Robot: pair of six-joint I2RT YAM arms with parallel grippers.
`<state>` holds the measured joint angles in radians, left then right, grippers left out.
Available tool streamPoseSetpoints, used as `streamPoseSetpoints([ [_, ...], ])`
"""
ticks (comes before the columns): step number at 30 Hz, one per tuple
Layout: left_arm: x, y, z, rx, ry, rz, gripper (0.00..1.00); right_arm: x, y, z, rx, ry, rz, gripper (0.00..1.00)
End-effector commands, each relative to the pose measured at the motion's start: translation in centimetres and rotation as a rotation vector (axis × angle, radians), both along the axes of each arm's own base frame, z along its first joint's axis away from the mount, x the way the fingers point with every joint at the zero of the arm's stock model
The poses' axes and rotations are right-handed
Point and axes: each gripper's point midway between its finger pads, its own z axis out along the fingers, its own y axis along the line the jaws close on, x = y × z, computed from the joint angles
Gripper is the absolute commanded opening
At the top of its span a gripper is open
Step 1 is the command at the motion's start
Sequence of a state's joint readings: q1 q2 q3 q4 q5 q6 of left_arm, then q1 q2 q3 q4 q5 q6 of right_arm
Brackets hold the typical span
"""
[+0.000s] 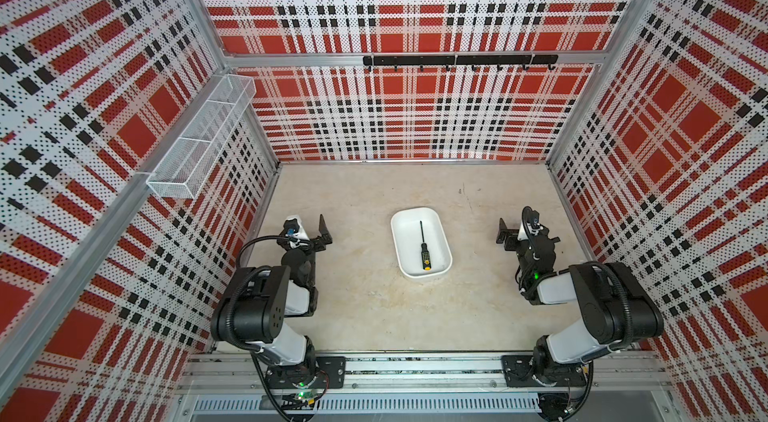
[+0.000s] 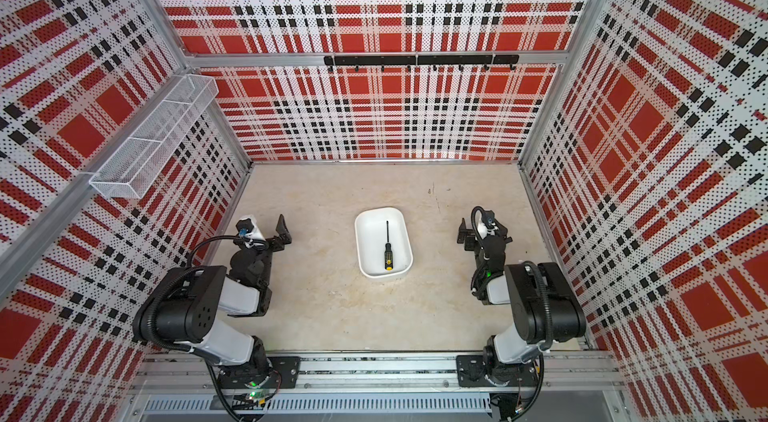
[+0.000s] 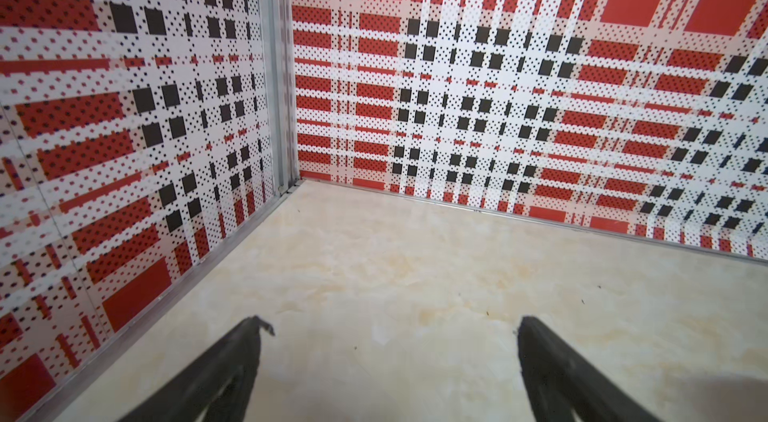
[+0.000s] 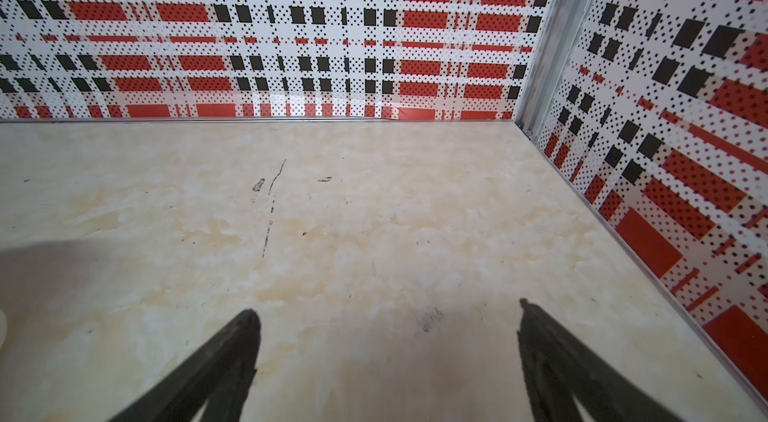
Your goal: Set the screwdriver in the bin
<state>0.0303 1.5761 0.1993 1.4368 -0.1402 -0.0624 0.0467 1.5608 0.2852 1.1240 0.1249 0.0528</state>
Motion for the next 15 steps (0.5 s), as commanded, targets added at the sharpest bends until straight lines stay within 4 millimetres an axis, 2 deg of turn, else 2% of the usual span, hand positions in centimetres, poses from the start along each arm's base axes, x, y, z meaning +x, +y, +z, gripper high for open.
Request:
streamPoseSetpoints([
  [1,0.09,0.19,-0.47,0.01,0.024,0.022,0.98,0.43,-0.13,0.53,0.007,-0.021,0.003,1.0],
  [15,0.07,0.23,-0.5,0.011,0.025,0.023,0.98,0.34,-0.12,0.52,0.005,-0.022,0.003,1.0],
])
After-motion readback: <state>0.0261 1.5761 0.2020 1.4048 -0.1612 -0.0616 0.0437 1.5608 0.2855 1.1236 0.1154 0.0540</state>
